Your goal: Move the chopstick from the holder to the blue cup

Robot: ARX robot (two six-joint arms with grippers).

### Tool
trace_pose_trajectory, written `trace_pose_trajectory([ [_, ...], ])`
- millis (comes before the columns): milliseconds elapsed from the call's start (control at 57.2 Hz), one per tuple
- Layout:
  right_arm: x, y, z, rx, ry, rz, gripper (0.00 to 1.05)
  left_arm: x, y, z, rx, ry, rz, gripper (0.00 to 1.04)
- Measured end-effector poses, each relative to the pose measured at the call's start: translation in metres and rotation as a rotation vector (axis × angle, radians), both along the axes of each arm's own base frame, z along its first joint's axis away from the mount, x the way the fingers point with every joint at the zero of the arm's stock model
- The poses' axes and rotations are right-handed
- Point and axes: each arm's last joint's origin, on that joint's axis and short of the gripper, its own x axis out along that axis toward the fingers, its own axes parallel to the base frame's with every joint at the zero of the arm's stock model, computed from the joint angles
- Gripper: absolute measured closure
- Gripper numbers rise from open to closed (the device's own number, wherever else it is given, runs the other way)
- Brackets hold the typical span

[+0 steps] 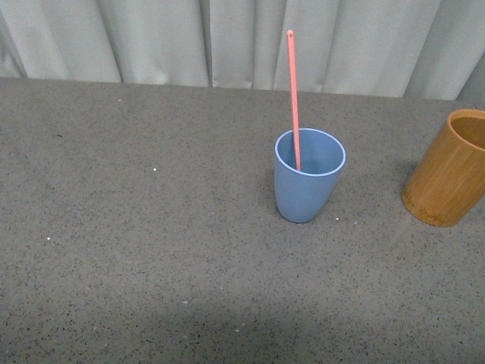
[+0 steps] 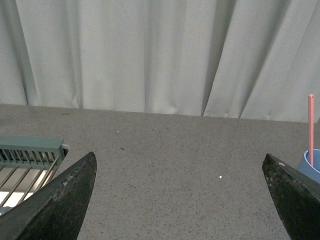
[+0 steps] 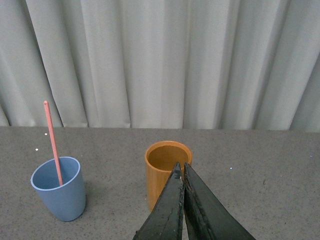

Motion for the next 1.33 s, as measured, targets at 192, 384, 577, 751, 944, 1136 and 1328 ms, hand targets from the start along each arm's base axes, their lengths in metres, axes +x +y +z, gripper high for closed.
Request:
trace_pose_trajectory([
  [192,0.0,0.0,0.0,0.0,0.0,0.0,0.67,0.0,0.0,0.0,0.0,0.0,0.0,0.07],
  [384,0.0,0.0,0.0,0.0,0.0,0.0,0.32,0.0,0.0,0.0,0.0,0.0,0.0,0.07],
  [577,0.0,0.0,0.0,0.001,0.0,0.0,0.1,0.0,0.0,0.0,0.0,0.0,0.0,0.07],
  [751,0.0,0.0,0.0,0.001,0.0,0.0,0.1,0.0,0.0,0.0,0.0,0.0,0.0,0.07],
  [944,0.0,0.0,0.0,0.001,0.0,0.0,0.1,0.0,0.0,0.0,0.0,0.0,0.0,0.07],
  [1136,0.0,0.0,0.0,0.001,0.0,0.0,0.1,0.0,0.0,0.0,0.0,0.0,0.0,0.07],
  [1328,0.0,0.0,0.0,0.001,0.0,0.0,0.1,0.0,0.0,0.0,0.0,0.0,0.0,0.07],
])
